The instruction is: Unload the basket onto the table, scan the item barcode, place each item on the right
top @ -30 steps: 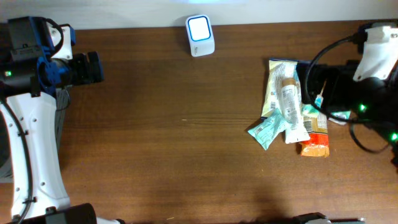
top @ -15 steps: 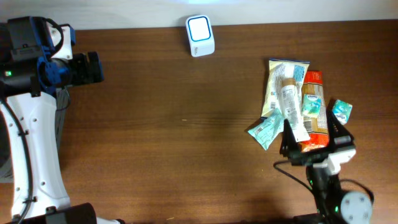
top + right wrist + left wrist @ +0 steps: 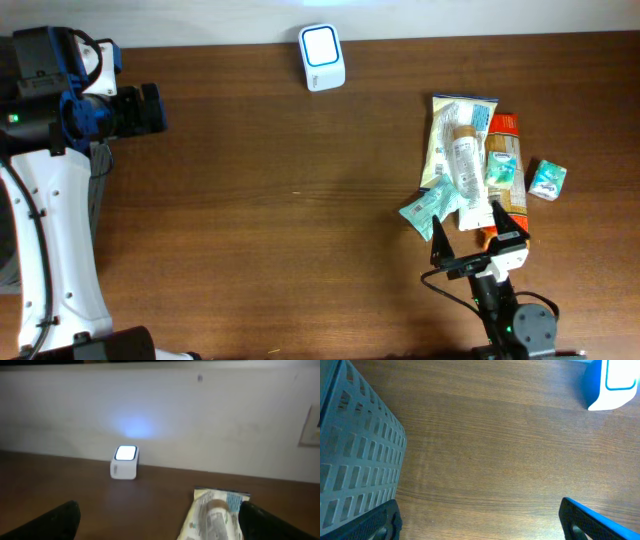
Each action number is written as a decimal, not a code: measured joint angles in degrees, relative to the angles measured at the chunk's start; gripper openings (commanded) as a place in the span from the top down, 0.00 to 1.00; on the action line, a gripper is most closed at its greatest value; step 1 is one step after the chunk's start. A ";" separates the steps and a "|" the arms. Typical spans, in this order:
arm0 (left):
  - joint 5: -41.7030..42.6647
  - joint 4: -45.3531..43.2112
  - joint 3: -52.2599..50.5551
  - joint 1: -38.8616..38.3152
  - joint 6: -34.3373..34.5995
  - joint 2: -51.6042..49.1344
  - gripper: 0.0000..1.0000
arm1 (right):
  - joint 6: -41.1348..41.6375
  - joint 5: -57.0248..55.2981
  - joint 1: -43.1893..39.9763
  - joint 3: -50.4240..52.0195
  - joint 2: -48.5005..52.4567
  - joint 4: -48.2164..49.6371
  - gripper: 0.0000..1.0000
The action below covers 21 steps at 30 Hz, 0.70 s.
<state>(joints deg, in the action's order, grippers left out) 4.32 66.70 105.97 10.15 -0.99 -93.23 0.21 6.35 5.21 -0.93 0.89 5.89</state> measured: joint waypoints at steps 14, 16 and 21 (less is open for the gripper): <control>0.02 0.02 0.00 0.00 0.00 0.00 0.01 | -0.02 0.26 0.00 0.31 -0.15 -9.53 0.01; 0.00 0.02 0.00 0.00 0.00 0.00 0.01 | 0.00 0.26 0.00 0.31 -0.15 -9.53 0.01; 0.02 0.02 0.00 0.00 0.00 0.00 0.01 | 0.00 0.26 0.00 0.31 -0.15 -9.53 0.01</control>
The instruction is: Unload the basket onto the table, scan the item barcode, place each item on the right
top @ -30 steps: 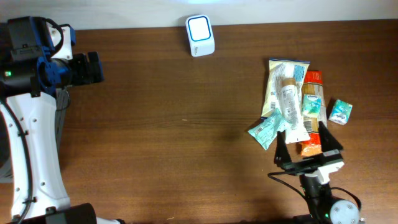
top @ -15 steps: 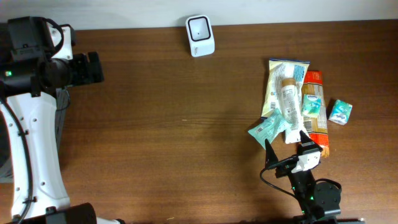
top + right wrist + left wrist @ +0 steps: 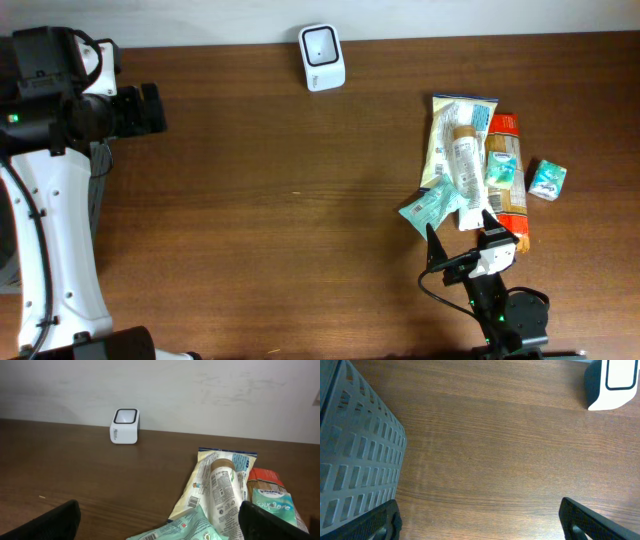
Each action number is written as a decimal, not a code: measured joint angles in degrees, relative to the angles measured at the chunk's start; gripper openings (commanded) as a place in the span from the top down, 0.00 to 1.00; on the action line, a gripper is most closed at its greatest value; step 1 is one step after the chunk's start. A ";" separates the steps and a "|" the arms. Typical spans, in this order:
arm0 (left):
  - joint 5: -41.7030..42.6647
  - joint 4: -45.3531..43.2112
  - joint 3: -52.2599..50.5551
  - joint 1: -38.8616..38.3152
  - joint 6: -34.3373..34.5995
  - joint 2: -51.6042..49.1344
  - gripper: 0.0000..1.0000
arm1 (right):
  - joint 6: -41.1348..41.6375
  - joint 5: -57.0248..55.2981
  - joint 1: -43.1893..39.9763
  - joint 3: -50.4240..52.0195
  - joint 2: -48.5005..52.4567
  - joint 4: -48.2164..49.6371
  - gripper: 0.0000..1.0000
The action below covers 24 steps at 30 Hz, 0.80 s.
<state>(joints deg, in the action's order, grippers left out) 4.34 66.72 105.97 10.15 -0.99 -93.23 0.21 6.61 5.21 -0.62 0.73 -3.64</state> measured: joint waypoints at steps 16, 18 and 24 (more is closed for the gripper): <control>0.00 0.00 0.00 0.00 0.00 0.00 0.01 | -0.04 0.00 0.00 0.00 0.00 0.00 0.01; -0.02 0.00 0.00 0.00 0.00 0.02 0.01 | -0.04 0.02 0.00 0.00 0.00 0.00 0.01; -2.03 -5.11 -1.27 -3.82 -0.55 7.85 0.01 | -0.04 0.13 0.00 0.00 0.00 0.00 0.01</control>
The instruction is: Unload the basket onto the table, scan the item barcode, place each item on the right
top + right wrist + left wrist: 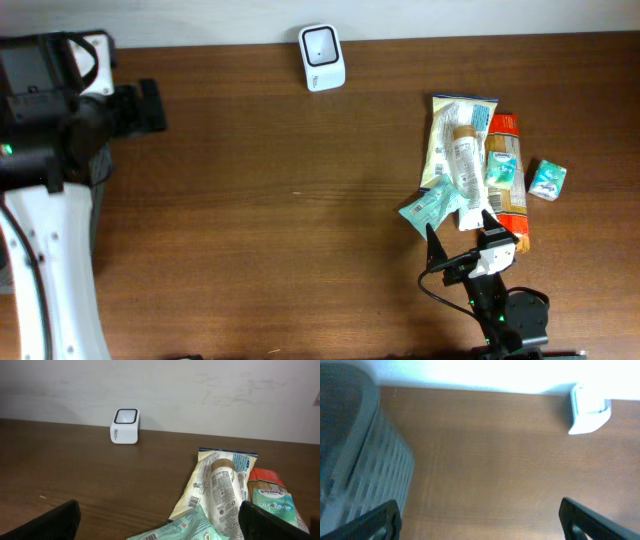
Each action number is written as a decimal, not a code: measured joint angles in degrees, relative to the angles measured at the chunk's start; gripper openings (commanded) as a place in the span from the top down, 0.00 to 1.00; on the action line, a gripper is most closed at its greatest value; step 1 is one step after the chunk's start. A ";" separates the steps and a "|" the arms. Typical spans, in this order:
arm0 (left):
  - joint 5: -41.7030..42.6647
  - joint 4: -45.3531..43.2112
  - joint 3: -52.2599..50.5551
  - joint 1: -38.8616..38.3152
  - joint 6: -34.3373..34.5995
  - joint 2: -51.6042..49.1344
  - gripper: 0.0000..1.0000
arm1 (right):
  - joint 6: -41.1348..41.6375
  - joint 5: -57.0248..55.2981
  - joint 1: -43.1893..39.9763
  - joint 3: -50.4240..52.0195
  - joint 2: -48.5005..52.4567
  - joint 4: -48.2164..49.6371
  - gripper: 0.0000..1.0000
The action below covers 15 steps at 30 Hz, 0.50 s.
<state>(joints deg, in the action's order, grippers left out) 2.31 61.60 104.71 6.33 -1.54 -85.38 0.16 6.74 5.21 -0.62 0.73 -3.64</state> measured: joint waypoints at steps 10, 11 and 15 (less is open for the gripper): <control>0.55 -31.65 -36.65 -9.44 -4.09 20.70 0.01 | -0.04 -0.02 0.00 0.00 -0.09 0.04 0.01; 0.63 -39.74 -43.91 -9.44 -4.22 24.52 0.01 | 0.02 0.00 0.00 0.00 0.04 0.07 0.01; 0.74 -55.76 -67.71 -9.44 -4.48 41.55 0.01 | 0.00 0.00 0.00 0.00 -0.04 0.02 0.01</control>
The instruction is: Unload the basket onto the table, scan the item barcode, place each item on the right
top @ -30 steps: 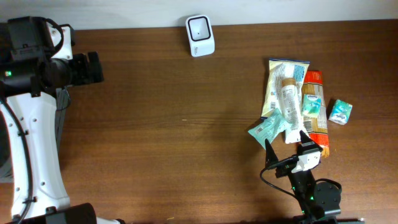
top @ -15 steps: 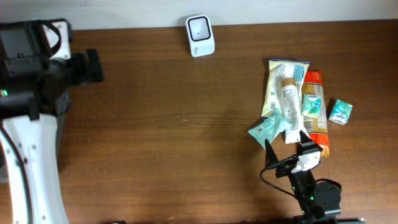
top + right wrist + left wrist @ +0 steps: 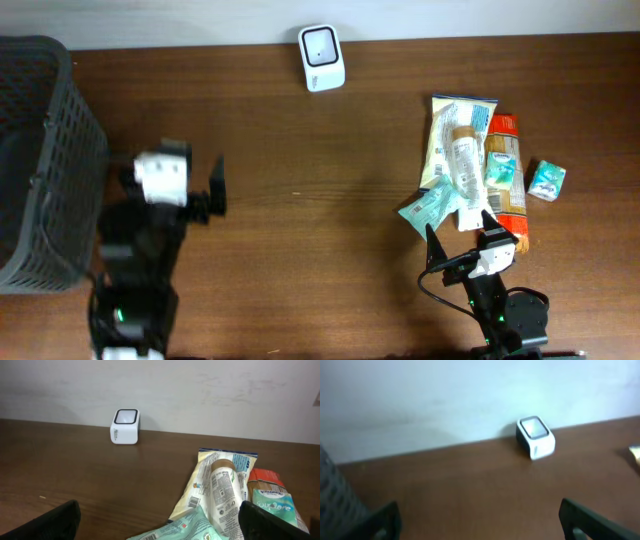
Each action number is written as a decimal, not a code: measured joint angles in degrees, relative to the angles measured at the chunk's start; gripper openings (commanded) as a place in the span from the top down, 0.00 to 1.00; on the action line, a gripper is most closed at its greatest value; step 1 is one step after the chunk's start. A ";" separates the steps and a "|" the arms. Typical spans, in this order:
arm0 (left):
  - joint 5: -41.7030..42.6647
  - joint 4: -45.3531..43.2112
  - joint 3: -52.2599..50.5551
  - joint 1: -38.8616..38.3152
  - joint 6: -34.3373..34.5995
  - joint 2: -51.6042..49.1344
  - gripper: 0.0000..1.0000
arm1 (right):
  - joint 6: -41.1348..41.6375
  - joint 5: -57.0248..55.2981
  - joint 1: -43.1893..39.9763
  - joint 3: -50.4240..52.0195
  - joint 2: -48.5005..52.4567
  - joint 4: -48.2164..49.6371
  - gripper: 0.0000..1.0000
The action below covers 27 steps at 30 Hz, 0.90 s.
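Note:
The white scanner (image 3: 322, 44) stands at the table's far edge, also in the left wrist view as the scanner (image 3: 536, 443) and in the right wrist view as the scanner (image 3: 124, 433). A pile of packets lies at the right: cream bag (image 3: 450, 130), white tube (image 3: 465, 160), orange pack (image 3: 507, 125), teal pouch (image 3: 430, 210). My right gripper (image 3: 467, 238) stands open just in front of the pile, with the teal pouch (image 3: 192, 527) lying between its fingers. My left gripper (image 3: 172, 188) is open at the left-middle and holds nothing.
A dark mesh basket (image 3: 40, 160) stands at the table's left edge, beside my left arm. A small teal box (image 3: 547, 180) lies at the pile's right side. The white wall (image 3: 200, 390) runs behind the scanner.
My left arm has moved from the far left corner above the basket to the table's left-middle. Its camera now faces the scanner and wall. The right arm has not moved.
At first the scanner glowed and my right wrist camera faced the wall. By 1.3 s ago the glow was off and the right gripper sat slightly nearer the front, looking at the pile. My left gripper, above the basket until then, now stands at the left-middle.

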<state>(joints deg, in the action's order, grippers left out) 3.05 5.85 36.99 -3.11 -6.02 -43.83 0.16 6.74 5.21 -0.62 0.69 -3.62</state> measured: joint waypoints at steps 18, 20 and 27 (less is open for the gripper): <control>-0.07 -7.08 -36.04 -0.66 -1.36 36.33 0.01 | 0.00 0.00 0.00 0.00 0.00 0.00 0.01; -0.31 -2.08 -36.06 -0.74 -1.75 38.82 0.01 | 0.02 0.00 0.00 0.00 0.00 0.02 0.01; -0.48 -1.36 -36.15 -2.21 -1.90 42.95 0.01 | 0.00 0.02 0.00 0.00 0.00 0.00 0.01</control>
<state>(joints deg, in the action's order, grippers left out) 2.57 4.49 0.84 -5.32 -7.92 -0.89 0.16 6.76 5.21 -0.62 0.69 -3.62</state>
